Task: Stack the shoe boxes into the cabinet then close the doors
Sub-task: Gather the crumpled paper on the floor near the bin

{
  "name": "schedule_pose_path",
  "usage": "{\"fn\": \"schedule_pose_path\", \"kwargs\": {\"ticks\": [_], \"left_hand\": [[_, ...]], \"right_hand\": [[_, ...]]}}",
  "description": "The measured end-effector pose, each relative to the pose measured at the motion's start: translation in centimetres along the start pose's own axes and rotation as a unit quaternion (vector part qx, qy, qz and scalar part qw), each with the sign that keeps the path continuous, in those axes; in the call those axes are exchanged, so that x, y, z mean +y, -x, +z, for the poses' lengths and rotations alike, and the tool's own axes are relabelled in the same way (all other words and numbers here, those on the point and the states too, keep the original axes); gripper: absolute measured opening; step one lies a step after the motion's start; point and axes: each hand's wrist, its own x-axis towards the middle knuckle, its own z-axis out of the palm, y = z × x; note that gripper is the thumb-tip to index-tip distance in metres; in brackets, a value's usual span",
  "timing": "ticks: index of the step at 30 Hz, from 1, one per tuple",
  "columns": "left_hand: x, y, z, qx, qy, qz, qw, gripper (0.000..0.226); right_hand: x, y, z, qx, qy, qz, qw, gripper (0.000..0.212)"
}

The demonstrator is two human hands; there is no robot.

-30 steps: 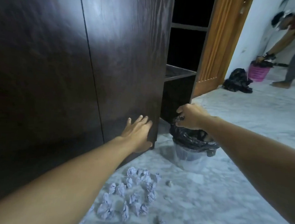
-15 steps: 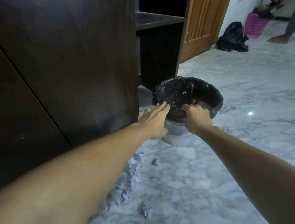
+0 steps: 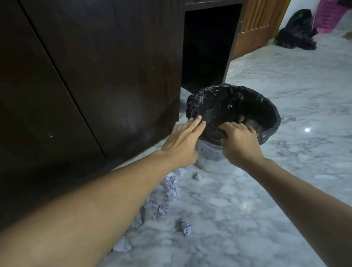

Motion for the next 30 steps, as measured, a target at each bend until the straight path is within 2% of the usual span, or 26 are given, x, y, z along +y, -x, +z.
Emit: {"fn": "schedule_pose_path", "kwargs": {"ticks": [2, 5, 7, 11, 15, 19, 21, 24, 27, 30], "left_hand": [[-0.6, 1.3, 0.3, 0.015, 0.013, -0.020, 1.000, 0.086], [-2.4, 4.7, 1.5, 0.037, 0.034, -0.068, 0.996, 0.082], [-4.3, 7.8, 3.2, 0.033, 0.045, -0.106, 0.993, 0.080], [-8.0, 15.3, 7.6, 0.010, 0.050, -0.209, 0.977, 0.087], [-9.3, 22.4, 12.2, 0.046, 0.030, -0.302, 0.952, 0.099], [-8.9, 27.1, 15.0, 0.012, 0.036, -0.453, 0.890, 0.127], [-8.5, 28.1, 16.1, 0.004, 0.049, -0.499, 0.865, 0.135], [-8.5, 28.0, 17.0, 0.022, 0.060, -0.523, 0.850, 0.137], [-9.1, 27.2, 17.3, 0.065, 0.049, -0.494, 0.865, 0.134], [-9.7, 26.1, 17.3, 0.073, 0.036, -0.457, 0.886, 0.128]], "right_hand": [[-0.6, 0.5, 0.0, 0.039, -0.001, -0.014, 0.999, 0.048], [-2.4, 2.0, 0.7, 0.168, -0.033, -0.098, 0.980, 0.043], [-3.8, 3.6, 2.2, 0.187, -0.078, -0.152, 0.968, 0.035], [-5.5, 7.2, 7.7, 0.059, -0.156, -0.150, 0.975, 0.039], [-5.8, 12.2, 13.6, -0.089, -0.162, -0.103, 0.977, 0.061], [-6.2, 16.5, 17.5, -0.210, -0.133, -0.081, 0.965, 0.094], [-6.6, 17.4, 19.1, -0.246, -0.105, -0.082, 0.960, 0.107], [-7.2, 16.8, 20.3, -0.238, -0.095, -0.086, 0.963, 0.114], [-8.0, 14.6, 20.4, -0.237, -0.092, -0.111, 0.961, 0.116], [-9.4, 12.2, 20.3, -0.259, -0.085, -0.125, 0.954, 0.110]]}}
